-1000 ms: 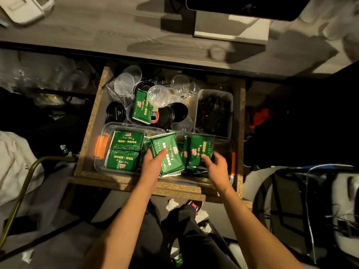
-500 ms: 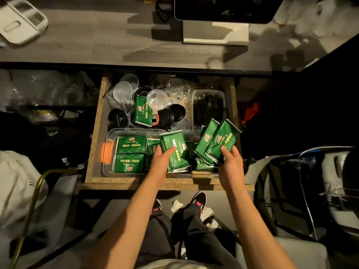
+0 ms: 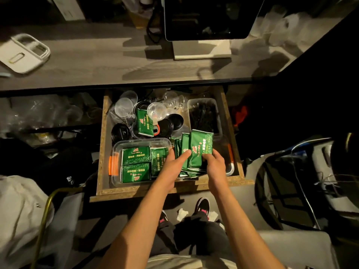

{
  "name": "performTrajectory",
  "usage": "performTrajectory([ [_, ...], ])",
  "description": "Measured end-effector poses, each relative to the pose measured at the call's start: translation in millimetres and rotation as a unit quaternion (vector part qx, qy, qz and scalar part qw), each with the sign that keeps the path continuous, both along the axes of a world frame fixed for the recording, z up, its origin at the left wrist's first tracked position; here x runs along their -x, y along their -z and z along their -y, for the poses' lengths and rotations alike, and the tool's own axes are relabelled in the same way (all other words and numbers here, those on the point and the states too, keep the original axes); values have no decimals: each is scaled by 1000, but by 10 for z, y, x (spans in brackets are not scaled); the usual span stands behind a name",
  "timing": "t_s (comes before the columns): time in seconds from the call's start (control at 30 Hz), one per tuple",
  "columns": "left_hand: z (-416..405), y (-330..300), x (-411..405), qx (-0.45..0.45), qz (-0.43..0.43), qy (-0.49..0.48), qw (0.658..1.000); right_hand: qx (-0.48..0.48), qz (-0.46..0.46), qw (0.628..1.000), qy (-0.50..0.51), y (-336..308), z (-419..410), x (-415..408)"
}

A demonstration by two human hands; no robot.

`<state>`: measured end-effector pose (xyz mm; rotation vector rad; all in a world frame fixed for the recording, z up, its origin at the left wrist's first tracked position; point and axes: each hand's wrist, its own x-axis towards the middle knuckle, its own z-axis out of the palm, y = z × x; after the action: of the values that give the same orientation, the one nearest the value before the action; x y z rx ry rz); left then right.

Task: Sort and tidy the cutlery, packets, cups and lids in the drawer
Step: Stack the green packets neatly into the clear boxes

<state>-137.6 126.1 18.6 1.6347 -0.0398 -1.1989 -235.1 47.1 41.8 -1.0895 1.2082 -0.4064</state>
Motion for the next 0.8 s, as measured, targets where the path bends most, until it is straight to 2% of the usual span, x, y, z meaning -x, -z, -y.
performTrajectory([
  [0.2, 171, -215, 50, -16, 39, -2, 999, 74, 14, 997, -26, -205, 108, -94],
  [0.37, 360, -333, 126, -12, 1, -76, 997, 15, 14, 1000, -20, -236, 483, 7],
  [0.53, 483, -514, 155, -35, 10, -117, 993, 36, 35, 999, 2, -440, 808, 203],
  [0.63, 565, -649, 200, -40, 32, -117, 992, 13, 69, 996, -50, -562, 979, 246],
  [0.8, 798, -718, 405, -14, 25, -116, 993, 19, 29, 990, -138, -563, 1022, 240],
])
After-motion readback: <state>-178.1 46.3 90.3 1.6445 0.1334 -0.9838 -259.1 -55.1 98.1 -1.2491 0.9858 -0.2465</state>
